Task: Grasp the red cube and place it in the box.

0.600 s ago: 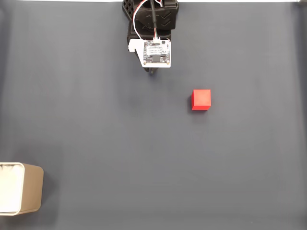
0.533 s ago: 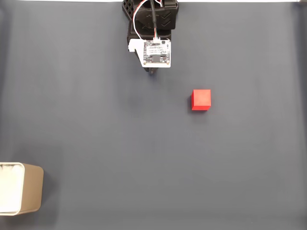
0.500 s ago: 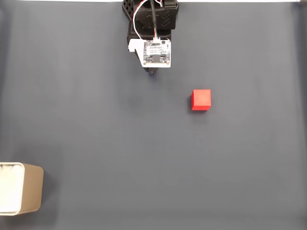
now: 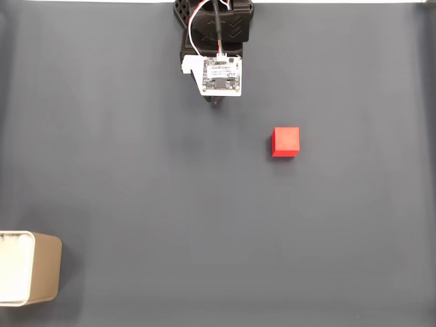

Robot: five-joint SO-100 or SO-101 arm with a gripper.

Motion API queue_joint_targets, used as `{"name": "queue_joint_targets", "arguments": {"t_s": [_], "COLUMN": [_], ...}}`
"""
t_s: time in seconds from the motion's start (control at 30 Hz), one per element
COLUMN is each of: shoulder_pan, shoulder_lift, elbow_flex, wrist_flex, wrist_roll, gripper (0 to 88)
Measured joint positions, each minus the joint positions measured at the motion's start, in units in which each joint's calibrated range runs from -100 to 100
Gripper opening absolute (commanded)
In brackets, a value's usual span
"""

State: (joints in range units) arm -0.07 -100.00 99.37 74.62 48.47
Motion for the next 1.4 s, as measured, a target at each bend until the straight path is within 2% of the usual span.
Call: {"name": "queue_joint_targets", "arguments": {"t_s": [0.47,0.57,0.7,0.8,0.87,1.1,1.4], "shoulder_pan": [0.45,1.85,2.37,1.56,0.96,0.59,0.37], "shoulder_lift": [0.0,0.69,1.91,8.34,14.24,33.78,50.11], "elbow_flex": [0.0,0.09,-2.98,-12.48,-22.69,-56.24,-78.03], "wrist_flex": [-1.03,-10.1,-28.0,-38.74,-40.81,-34.29,-11.06], "wrist_roll": [-0.54,-1.66,-2.1,-3.13,-3.76,-3.81,-0.39], "gripper": [0.0,0.0,0.0,0.0,0.0,0.6,0.0]}}
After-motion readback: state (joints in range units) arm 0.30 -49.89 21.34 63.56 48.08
